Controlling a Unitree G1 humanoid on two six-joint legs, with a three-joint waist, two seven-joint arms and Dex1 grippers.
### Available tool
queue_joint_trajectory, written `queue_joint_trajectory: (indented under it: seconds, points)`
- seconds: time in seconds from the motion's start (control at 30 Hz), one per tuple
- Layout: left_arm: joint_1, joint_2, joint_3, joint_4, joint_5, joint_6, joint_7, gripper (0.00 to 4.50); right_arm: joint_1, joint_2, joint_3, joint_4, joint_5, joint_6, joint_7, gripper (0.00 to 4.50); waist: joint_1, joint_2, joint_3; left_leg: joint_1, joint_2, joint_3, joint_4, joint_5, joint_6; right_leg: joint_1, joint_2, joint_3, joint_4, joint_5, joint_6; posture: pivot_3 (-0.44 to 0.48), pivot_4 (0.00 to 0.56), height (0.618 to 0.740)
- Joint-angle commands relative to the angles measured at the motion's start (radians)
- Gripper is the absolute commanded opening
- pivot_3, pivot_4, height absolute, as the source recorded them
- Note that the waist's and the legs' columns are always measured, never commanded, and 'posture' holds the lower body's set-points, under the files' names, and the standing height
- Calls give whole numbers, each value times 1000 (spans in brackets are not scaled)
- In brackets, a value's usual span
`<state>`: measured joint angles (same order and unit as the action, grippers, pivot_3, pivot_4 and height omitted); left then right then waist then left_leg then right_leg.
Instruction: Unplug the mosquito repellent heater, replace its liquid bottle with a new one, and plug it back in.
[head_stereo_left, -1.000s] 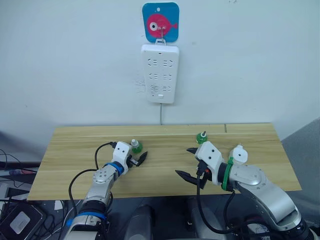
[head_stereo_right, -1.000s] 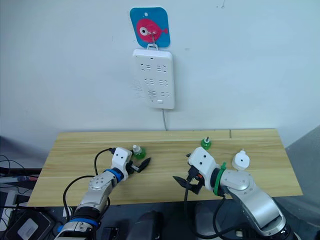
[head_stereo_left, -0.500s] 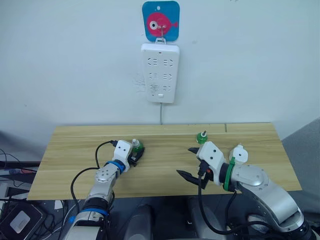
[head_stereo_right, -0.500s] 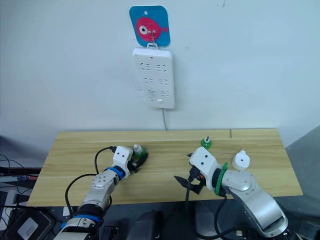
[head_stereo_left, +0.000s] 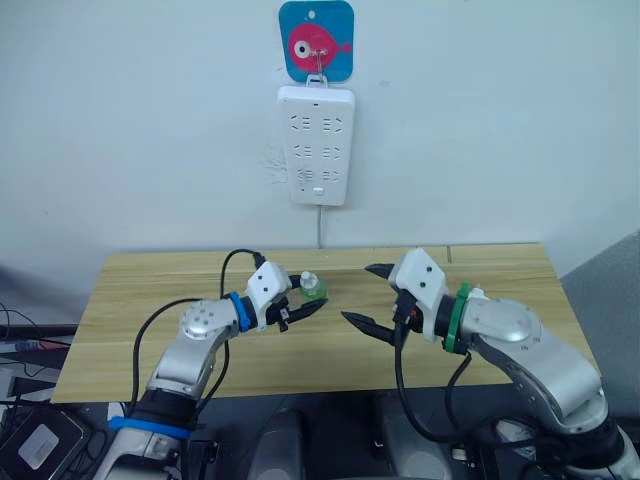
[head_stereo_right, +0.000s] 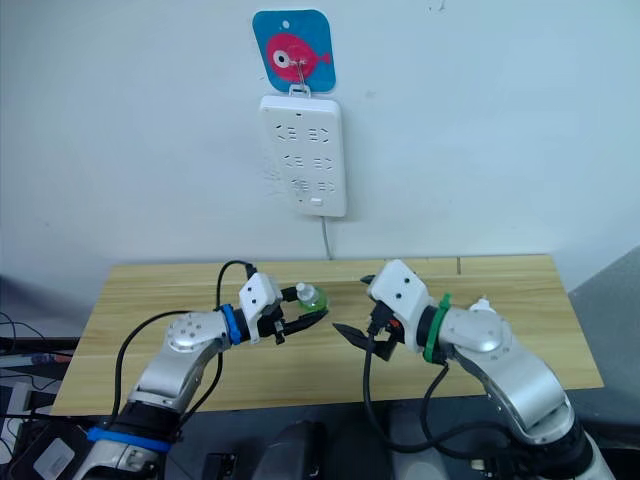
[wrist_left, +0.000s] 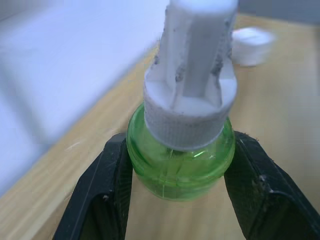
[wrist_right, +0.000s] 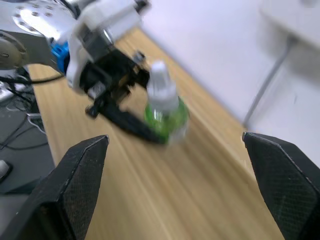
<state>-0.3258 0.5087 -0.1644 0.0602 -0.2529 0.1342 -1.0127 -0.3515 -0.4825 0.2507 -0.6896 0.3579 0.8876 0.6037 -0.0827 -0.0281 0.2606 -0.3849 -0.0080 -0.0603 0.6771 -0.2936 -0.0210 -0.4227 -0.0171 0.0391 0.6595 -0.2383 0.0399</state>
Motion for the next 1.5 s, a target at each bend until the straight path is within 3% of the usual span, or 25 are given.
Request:
queue_joint_trajectory:
  seconds: [0.03,0.27,0.43,0.53,0.8,1.17,1.37,1.5]
  points:
    - [-69,14,-21,-86,-60,119,-65,2227,-65,26,-10,12,70,52,20,4500,0,0,-1,0,0,0,0,0,0,0,0,0,0,0,0,-140,188,733]
    - [-123,12,-45,-99,-53,143,-117,2227,-113,71,4,88,89,45,2,4500,0,0,-4,-4,0,1,0,0,-1,-4,0,0,0,0,0,-138,166,733]
    - [-127,16,-60,-98,-37,113,-144,2227,-133,97,16,134,65,18,-2,4500,0,0,-8,-15,-1,1,2,4,-6,-17,0,1,5,1,-2,-138,156,733]
    - [-132,9,-55,-100,-53,130,-149,2227,-135,99,30,144,58,6,3,3952,-1,0,-11,-15,-1,2,2,4,-6,-17,0,1,6,1,-2,-136,154,733]
    - [-142,4,-33,-94,-90,135,-169,2227,-152,50,83,150,5,-69,31,1119,-1,0,-18,-15,-1,3,3,3,-5,-17,0,1,6,2,-2,-129,152,733]
    - [-150,-8,22,-59,-124,90,-184,2227,-180,47,14,175,16,-118,46,1089,-1,1,-42,-14,-1,3,4,3,-5,-17,0,1,9,2,-2,-124,134,733]
    - [-147,3,28,18,-98,95,-163,4030,-177,86,-77,174,72,-77,10,1089,-2,1,-50,-11,-1,4,5,3,-5,-18,0,3,16,2,-2,-135,129,733]
    - [-144,-28,51,7,-130,150,-115,4041,-167,101,-102,162,93,-51,-16,1089,-4,1,-53,-10,-1,4,6,5,-5,-18,0,3,20,2,-2,-137,126,733]
